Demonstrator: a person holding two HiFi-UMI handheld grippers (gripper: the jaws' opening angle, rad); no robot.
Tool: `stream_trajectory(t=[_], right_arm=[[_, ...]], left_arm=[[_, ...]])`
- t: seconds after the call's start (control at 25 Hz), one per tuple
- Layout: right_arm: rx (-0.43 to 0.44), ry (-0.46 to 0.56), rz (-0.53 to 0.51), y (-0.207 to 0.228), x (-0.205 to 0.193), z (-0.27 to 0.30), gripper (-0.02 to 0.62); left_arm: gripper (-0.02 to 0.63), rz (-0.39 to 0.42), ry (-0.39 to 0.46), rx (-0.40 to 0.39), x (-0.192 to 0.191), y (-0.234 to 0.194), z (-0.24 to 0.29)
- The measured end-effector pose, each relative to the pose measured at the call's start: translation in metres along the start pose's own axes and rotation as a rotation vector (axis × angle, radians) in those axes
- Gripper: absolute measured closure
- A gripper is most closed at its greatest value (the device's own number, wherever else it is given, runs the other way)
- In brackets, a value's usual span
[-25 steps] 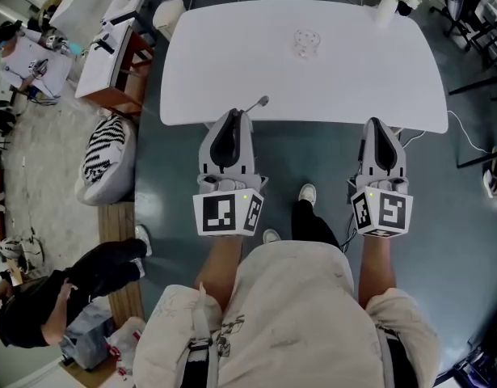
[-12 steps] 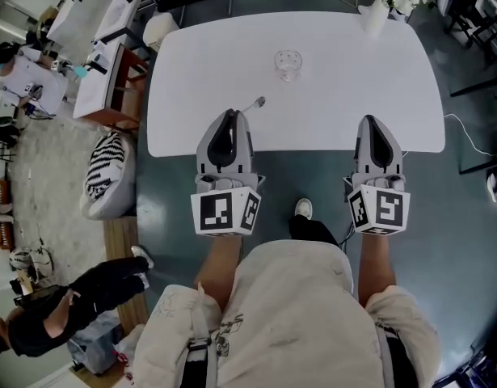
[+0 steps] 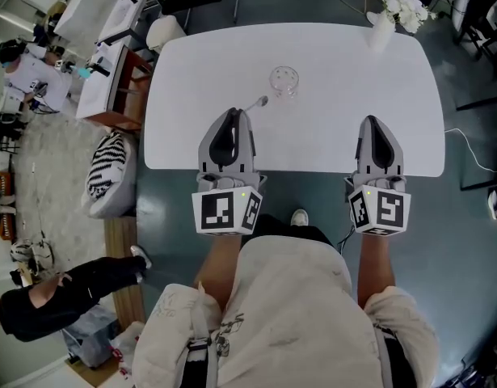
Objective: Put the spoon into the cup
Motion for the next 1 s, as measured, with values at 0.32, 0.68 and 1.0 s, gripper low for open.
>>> stream_trajectory(t=[0.32, 0.68, 1.0], right_arm=[[-0.011, -0.039, 0.006, 0.012, -0.007, 0.033, 0.607], [-0.06, -0.116, -0.004, 0.013, -0.04, 0.091, 0.607], [-0.08, -0.2, 0.002, 0.004, -0.079, 0.138, 0.607]], left_arm=[[0.571, -0.038, -0.045, -0.011, -0.017, -0.007, 0.039], [0.571, -0.105, -0.132, -0.06, -0.068, -0.039, 0.103], [0.571, -0.16, -0.216, -0.125, -0.121, -0.058, 0.153]])
Point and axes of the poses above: the fingertips, and each gripper's own axes: z forward along the fingers, y to its right, x out of its top, the point moved 4 cm from there along -z, backward along the fingers, and after that the axes turned 3 degrees about -x, right-handed, at the moved point
